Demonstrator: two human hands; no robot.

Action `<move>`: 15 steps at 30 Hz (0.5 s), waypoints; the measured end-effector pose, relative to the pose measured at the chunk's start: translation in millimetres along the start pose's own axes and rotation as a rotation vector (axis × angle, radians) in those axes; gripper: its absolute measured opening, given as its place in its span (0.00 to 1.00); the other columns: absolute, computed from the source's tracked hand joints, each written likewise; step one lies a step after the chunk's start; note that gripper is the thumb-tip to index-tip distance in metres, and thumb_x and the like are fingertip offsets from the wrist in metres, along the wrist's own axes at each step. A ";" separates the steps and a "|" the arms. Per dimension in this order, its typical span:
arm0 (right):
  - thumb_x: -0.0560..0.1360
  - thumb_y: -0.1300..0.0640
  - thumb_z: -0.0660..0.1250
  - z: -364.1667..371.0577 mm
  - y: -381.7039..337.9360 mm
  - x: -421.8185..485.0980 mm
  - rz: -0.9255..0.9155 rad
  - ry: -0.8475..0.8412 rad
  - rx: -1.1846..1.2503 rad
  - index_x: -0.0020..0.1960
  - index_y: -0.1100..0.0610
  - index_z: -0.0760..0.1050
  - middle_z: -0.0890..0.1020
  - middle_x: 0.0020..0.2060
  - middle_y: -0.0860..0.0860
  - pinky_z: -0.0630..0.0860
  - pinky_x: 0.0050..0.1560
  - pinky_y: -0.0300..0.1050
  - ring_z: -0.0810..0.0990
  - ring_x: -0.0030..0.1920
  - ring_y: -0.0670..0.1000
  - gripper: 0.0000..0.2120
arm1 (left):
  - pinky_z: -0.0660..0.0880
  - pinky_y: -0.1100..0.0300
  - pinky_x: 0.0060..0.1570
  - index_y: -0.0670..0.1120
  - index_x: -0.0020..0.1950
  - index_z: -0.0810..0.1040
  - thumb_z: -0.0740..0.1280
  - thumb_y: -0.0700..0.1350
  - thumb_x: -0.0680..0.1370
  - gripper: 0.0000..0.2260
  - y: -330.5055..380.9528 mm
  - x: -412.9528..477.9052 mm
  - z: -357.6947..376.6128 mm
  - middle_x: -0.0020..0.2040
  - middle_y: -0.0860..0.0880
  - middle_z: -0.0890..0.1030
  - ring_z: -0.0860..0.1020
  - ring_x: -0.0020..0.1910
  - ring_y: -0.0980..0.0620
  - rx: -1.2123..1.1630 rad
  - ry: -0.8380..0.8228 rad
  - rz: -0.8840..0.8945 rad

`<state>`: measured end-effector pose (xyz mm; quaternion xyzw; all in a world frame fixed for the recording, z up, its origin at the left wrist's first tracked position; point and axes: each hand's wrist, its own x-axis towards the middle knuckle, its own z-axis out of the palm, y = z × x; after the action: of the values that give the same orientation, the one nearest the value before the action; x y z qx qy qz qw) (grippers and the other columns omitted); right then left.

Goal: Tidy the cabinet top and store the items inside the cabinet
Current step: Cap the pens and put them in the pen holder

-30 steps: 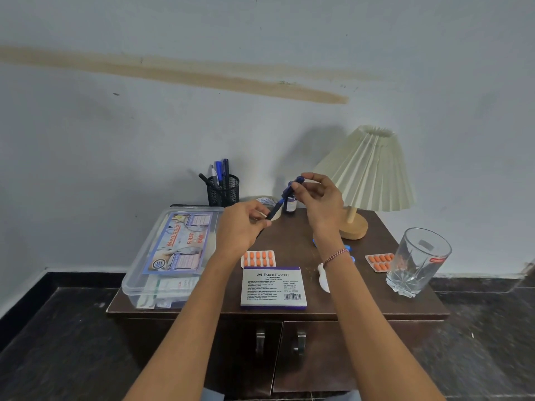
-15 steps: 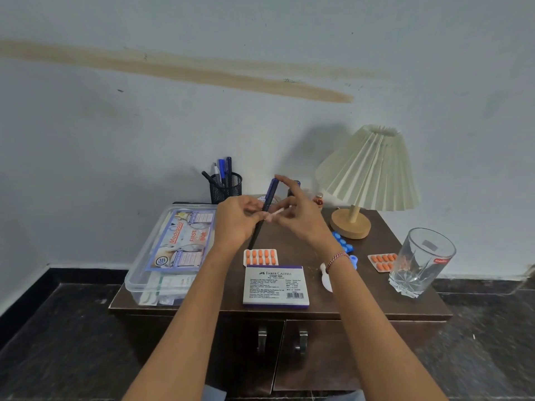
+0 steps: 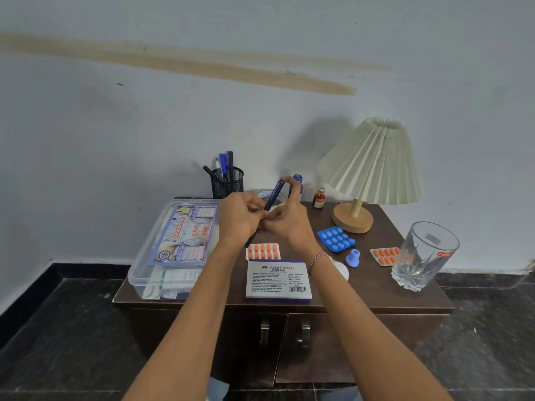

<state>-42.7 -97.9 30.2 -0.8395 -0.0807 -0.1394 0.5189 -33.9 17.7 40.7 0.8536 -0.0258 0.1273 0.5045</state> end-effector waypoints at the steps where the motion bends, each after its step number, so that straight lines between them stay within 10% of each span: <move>1: 0.64 0.67 0.76 0.2 -0.5 0.1 0.006 0.022 0.000 0.68 0.52 0.55 0.80 0.28 0.50 0.73 0.36 0.29 0.78 0.27 0.42 0.42 | 0.79 0.59 0.43 0.42 0.46 0.83 0.76 0.37 0.68 0.08 0.4 0.0 0.1 0.41 0.46 0.84 0.79 0.36 0.56 -0.004 0.000 0.006; 15: 0.66 0.67 0.75 13.6 -5.3 6.9 0.007 0.094 -0.006 0.69 0.52 0.56 0.82 0.36 0.58 0.77 0.41 0.34 0.82 0.36 0.51 0.40 | 0.79 0.63 0.42 0.42 0.48 0.83 0.74 0.37 0.70 0.08 -2.7 2.5 -5.6 0.42 0.46 0.85 0.82 0.38 0.54 -0.057 0.055 0.028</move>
<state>-35.6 -83.5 31.2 -0.8339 -0.0529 -0.1770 0.5200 -32.0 24.2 41.6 0.8346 -0.0276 0.1568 0.5273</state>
